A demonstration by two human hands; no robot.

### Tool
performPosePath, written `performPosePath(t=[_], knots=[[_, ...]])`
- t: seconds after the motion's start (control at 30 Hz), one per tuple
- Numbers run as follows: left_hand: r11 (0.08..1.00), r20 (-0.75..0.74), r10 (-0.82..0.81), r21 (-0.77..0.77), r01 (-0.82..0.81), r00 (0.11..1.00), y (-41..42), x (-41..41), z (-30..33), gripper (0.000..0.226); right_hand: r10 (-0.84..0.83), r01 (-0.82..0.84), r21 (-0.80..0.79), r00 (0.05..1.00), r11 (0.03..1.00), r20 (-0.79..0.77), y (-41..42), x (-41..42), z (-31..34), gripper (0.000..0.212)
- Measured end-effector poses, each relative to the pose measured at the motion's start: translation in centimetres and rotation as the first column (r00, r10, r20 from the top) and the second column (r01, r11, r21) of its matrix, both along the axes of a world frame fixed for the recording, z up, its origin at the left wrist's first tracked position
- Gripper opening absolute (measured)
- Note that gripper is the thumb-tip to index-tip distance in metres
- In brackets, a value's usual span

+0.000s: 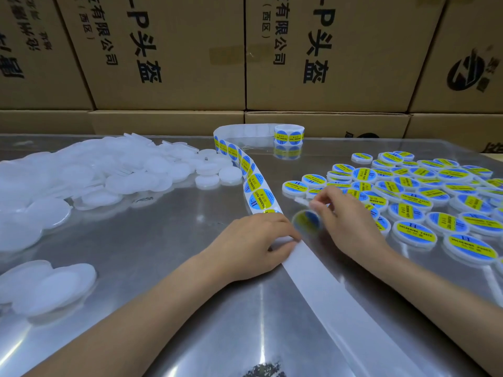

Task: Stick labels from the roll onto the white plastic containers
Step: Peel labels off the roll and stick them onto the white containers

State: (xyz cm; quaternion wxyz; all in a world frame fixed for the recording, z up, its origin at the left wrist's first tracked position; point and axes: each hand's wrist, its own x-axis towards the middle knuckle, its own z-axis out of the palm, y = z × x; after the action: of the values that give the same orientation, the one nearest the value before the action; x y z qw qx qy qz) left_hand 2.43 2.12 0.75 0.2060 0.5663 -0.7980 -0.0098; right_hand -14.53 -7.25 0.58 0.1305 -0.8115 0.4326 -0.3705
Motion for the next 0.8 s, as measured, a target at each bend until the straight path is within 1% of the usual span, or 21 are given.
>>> performPosePath(t=[0.07, 0.1, 0.13, 0.17, 0.23, 0.3, 0.4, 0.47, 0.53, 0.6, 0.63, 0.73, 0.8], knots=[[1.0, -0.005, 0.001, 0.001, -0.001, 1.0, 0.0, 0.1, 0.0, 0.022, 0.003, -0.022, 0.084, 0.974, 0.996, 0.227, -0.3, 0.0, 0.3, 0.017], [1.0, -0.009, 0.001, 0.002, -0.001, 1.0, 0.0, 0.1, -0.1, 0.022, -0.021, -0.012, 0.112, 0.957, 0.994, 0.288, -0.6, -0.1, 0.4, 0.019], [1.0, -0.011, -0.001, 0.003, 0.001, 1.0, 0.0, 0.1, -0.1, 0.022, -0.048, 0.005, 0.137, 0.948, 0.991, 0.314, -0.8, -0.2, 0.5, 0.02], [1.0, -0.013, -0.003, 0.001, 0.003, 1.0, -0.1, 0.1, -0.1, 0.022, -0.072, 0.024, 0.157, 0.948, 0.987, 0.309, -0.9, -0.4, 0.5, 0.019], [1.0, -0.015, -0.006, 0.0, 0.006, 1.0, -0.1, 0.1, -0.1, 0.022, -0.107, 0.064, 0.18, 0.964, 0.982, 0.244, -1.1, -0.6, 0.2, 0.015], [1.0, -0.014, -0.01, -0.001, 0.01, 1.0, -0.1, 0.0, 0.0, 0.023, -0.125, 0.099, 0.157, 0.978, 0.983, 0.165, -1.1, -0.7, 0.1, 0.014], [1.0, -0.017, -0.016, -0.01, 0.016, 1.0, 0.0, 0.0, 0.0, 0.022, -0.137, 0.136, 0.015, 0.989, 0.991, 0.05, -0.7, -0.6, 0.3, 0.013], [1.0, -0.019, -0.016, -0.015, 0.015, 1.0, 0.0, 0.0, 0.0, 0.023, -0.124, 0.121, -0.084, 0.992, 0.989, -0.025, 0.0, -0.5, 0.6, 0.012], [1.0, -0.017, -0.013, -0.016, 0.012, 1.0, -0.1, 0.0, -0.1, 0.023, -0.081, 0.063, -0.129, 0.987, 0.99, -0.14, 0.6, -0.2, 0.6, 0.017], [1.0, -0.012, -0.011, -0.016, 0.01, 1.0, -0.2, 0.0, -0.1, 0.023, -0.052, 0.02, -0.118, 0.96, 0.993, -0.276, 1.0, 0.2, 0.4, 0.023], [1.0, -0.013, -0.011, -0.018, 0.011, 1.0, -0.2, 0.0, -0.1, 0.023, -0.053, 0.02, -0.108, 0.948, 0.994, -0.314, 1.1, 0.3, 0.3, 0.025], [0.999, -0.022, -0.01, -0.043, 0.009, 1.0, -0.2, 0.0, -0.3, 0.023, -0.136, 0.103, -0.107, 0.921, 0.989, -0.366, 1.1, 0.5, 0.0, 0.039], [0.999, -0.037, -0.018, -0.051, 0.016, 0.999, -0.3, 0.0, -0.5, 0.023, -0.154, 0.121, -0.11, 0.913, 0.987, -0.378, 0.9, 0.5, -0.4, 0.045]])
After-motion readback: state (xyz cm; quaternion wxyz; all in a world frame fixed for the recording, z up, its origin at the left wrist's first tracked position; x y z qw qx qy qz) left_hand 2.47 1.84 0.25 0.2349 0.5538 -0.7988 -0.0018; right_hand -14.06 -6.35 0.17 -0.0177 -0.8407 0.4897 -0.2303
